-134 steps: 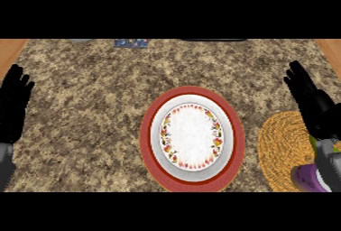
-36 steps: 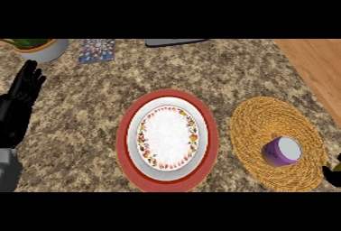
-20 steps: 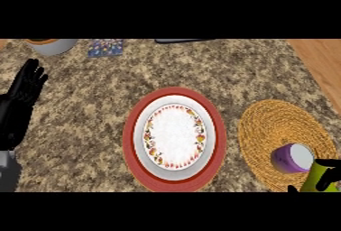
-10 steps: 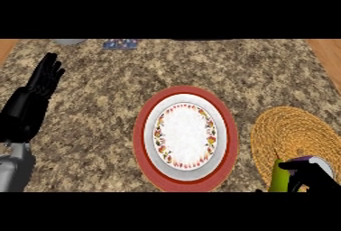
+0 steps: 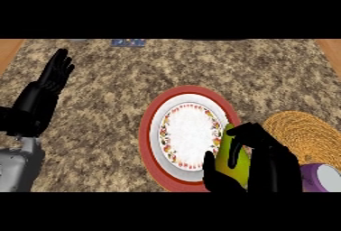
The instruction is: Pick the pear from the placemat and place it in the plate
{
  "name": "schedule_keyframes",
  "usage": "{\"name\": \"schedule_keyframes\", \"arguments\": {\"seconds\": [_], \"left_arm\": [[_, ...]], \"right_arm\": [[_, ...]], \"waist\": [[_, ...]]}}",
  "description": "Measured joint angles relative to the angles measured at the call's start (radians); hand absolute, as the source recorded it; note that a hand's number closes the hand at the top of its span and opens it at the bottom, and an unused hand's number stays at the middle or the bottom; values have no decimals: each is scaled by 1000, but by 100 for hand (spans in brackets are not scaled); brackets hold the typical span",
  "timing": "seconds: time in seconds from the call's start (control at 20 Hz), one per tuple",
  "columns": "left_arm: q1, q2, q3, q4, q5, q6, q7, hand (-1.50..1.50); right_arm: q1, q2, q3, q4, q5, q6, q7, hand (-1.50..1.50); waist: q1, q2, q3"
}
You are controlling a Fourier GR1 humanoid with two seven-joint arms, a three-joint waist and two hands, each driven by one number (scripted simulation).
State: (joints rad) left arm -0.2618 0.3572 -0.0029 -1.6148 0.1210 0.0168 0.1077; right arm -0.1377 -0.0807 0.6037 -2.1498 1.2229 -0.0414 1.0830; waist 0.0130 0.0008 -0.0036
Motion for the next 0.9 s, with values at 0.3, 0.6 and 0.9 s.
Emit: {"name": "schedule_keyframes", "arguments": {"seconds": [0.3, 0.6, 0.9], "left_arm": [[-8, 2, 17, 19, 10, -27, -9, 0], [-3, -14, 12, 6, -6, -23, -4, 0], [-11, -20, 13, 12, -16, -27, -15, 0]], "right_arm": [[-197, 57, -36, 272, -11, -20, 28, 150], [-329, 70, -75, 548, -89, -87, 16, 150], [-380, 73, -127, 743, -204, -268, -30, -150]], "waist": [[4, 2, 2], [11, 4, 3], [16, 7, 4]]}}
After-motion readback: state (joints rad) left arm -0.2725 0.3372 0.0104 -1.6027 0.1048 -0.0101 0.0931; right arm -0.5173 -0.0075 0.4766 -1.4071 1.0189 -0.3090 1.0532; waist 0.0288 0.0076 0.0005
